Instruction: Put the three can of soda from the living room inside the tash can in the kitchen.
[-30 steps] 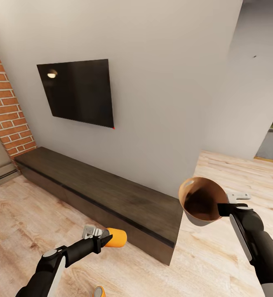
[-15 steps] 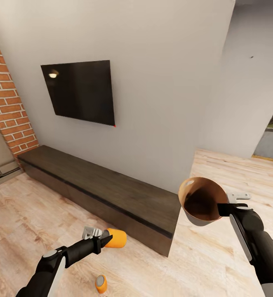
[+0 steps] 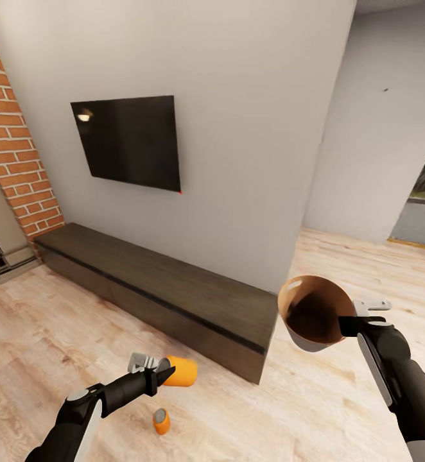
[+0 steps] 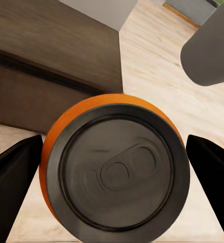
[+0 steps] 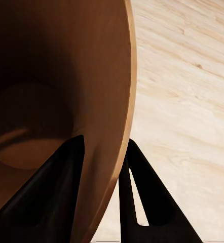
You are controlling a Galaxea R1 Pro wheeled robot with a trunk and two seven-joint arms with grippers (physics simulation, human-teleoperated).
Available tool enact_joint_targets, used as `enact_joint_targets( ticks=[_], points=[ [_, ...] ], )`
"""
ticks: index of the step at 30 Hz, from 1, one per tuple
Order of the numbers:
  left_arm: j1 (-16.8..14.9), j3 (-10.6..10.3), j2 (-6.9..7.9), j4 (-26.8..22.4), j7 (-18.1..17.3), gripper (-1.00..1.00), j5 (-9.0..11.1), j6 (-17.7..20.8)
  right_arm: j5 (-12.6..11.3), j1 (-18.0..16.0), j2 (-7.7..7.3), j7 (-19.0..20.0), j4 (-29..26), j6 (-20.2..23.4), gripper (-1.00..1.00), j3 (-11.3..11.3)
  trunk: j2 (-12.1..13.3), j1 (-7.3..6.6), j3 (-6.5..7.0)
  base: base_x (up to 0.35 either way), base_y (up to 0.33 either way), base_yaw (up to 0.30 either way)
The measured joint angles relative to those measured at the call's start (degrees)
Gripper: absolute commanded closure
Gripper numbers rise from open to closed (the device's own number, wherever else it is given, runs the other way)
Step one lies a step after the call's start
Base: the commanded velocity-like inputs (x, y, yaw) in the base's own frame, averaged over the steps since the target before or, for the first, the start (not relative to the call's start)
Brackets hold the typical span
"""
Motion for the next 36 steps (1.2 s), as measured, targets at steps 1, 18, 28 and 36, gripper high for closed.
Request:
enact_joint_targets(
  ticks=[1, 18, 28, 36],
  points=[
    [0.0, 0.0, 0.0, 0.0, 0.0, 1.0, 0.0, 0.0, 0.0, 0.0, 0.0, 0.0, 0.0, 0.0, 1.0, 0.0, 0.0, 0.0, 0.0, -0.279, 0.0, 0.0],
    [0.0, 0.0, 0.0, -0.9, -0.1, 1.0, 0.2, 0.5, -0.4, 0.0, 1.16, -0.1, 0.3, 0.0, 1.0, 4.7, 0.0, 0.0, 0.0, -0.064, 0.0, 0.0],
    [0.0, 0.0, -0.03, -7.6, -0.2, 1.0, 3.7, 10.3, 0.9, 0.4, 2.81, -0.1, 2.6, 0.2, 1.0, 5.3, 0.0, 0.0, 0.0, 0.0, 0.0, 0.0],
    [0.0, -0.2, 0.0, -10.8, -0.2, 1.0, 9.0, 12.3, 1.1, 1.7, 4.46, -2.0, 4.2, 0.2, 1.0, 5.3, 0.0, 0.0, 0.0, 0.0, 0.0, 0.0]
  ],
)
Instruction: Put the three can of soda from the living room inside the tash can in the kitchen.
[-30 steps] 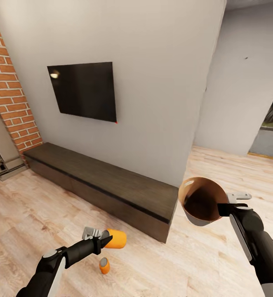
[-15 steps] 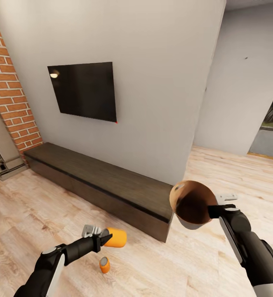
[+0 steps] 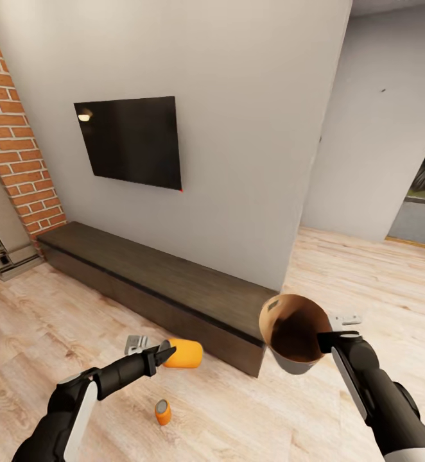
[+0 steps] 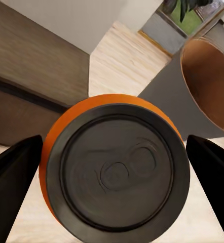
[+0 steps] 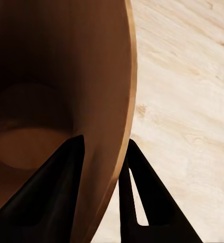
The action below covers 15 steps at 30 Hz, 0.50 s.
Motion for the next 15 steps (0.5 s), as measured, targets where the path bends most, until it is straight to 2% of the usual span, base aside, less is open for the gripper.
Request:
enact_joint_targets(
  ticks=[4, 7, 11, 15],
  points=[
    [0.0, -0.1, 0.0, -3.3, -0.2, 1.0, 0.4, 4.8, -1.5, 0.2, 0.43, -0.9, 1.0, -0.2, 1.0, 0.1, 0.0, 0.0, 0.0, 0.0, 0.0, 0.0],
    [0.0, -0.1, 0.0, -4.5, -2.1, 1.0, 0.5, 5.9, -0.6, 0.3, 1.33, -1.1, 1.3, -0.1, 1.0, 0.0, 0.0, 0.0, 0.0, 0.0, 0.0, 0.0],
    [0.0, -0.1, 0.0, -5.1, -4.2, 1.0, 0.4, 6.2, -2.0, 0.3, 2.07, -1.2, 1.6, -0.3, 1.0, 0.1, 0.0, 0.0, 0.0, 0.0, 0.0, 0.0],
    [0.0, -0.2, 0.0, -5.5, -5.5, 1.0, 0.6, 6.7, -0.6, 0.3, 2.42, -1.2, 1.8, -0.1, 1.0, 0.0, 0.0, 0.0, 0.0, 0.0, 0.0, 0.0]
  ],
)
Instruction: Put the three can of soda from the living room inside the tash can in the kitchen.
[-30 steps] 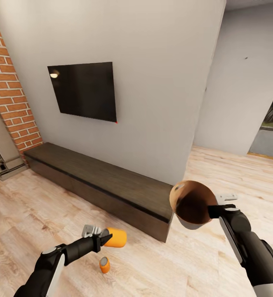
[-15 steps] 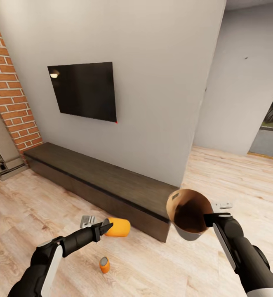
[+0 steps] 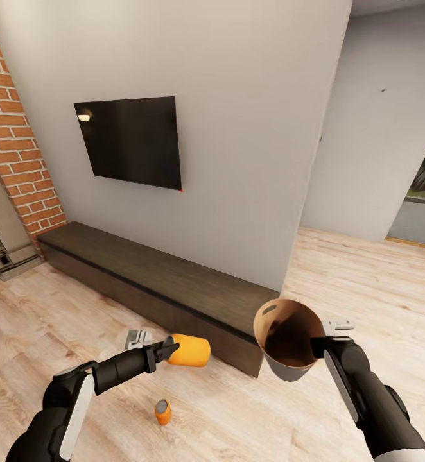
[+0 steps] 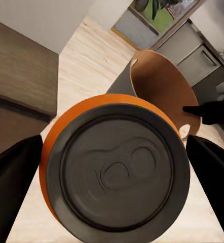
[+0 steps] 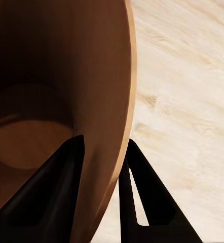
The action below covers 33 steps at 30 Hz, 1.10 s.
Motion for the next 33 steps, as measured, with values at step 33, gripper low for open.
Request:
enact_joint_targets(
  ticks=[33],
  points=[
    [0.0, -4.0, -4.5, -2.8, -3.9, 1.0, 11.4, 5.4, -0.4, 0.0, 0.24, 0.0, 0.5, -0.1, 1.0, 0.0, 0.0, 0.0, 0.0, 0.0, 0.0, 0.0]
  ],
)
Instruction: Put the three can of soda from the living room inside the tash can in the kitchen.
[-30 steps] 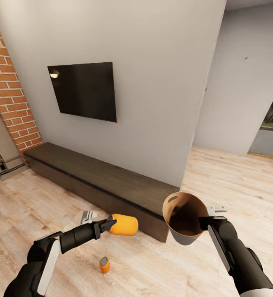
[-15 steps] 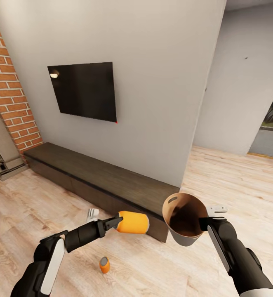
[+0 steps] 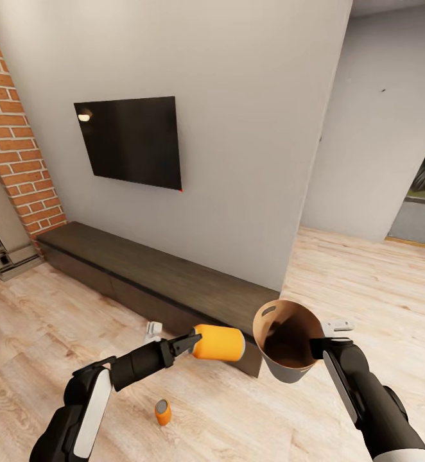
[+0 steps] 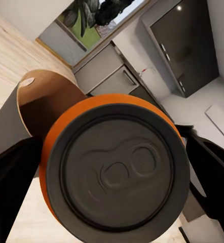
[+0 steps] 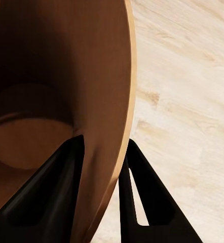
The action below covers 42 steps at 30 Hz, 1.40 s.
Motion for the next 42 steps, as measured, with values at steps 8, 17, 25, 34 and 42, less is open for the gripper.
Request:
enact_joint_targets(
  ticks=[8, 17, 25, 34, 42],
  points=[
    [0.0, -0.6, -2.51, -0.1, 0.0, 1.0, 0.0, 0.0, 0.0, 0.0, 0.0, 0.0, 1.3, 0.0, 1.0, 0.1, 0.0, 0.0, 0.0, 0.0, 0.0, 0.0],
    [0.0, -0.7, -2.87, -0.2, 0.0, 1.0, 4.3, 0.0, 0.0, 0.0, 0.0, 0.0, 2.3, -0.1, 1.0, 0.1, 0.0, 0.0, 0.0, 0.0, 0.0, 0.0],
    [0.0, -0.8, -2.99, -0.2, 0.0, 1.0, 6.2, 0.0, 0.0, 0.0, 0.0, 0.1, 3.8, -0.1, 1.0, 0.1, 0.0, 0.0, 0.0, 0.0, 0.0, 0.0],
    [0.0, -3.2, -3.6, 0.0, 0.1, 1.0, 6.6, 0.0, 0.1, 0.0, 0.47, 0.1, 4.4, -0.1, 1.0, 0.1, 0.0, 0.0, 0.0, 0.0, 0.0, 0.0],
    [0.0, -4.1, -4.48, 1.0, 0.3, 1.0, 6.5, -0.2, 0.7, 0.0, 1.92, 0.0, 4.5, 0.0, 1.0, 0.1, 0.0, 0.0, 0.0, 0.0, 0.0, 0.0]
  ],
)
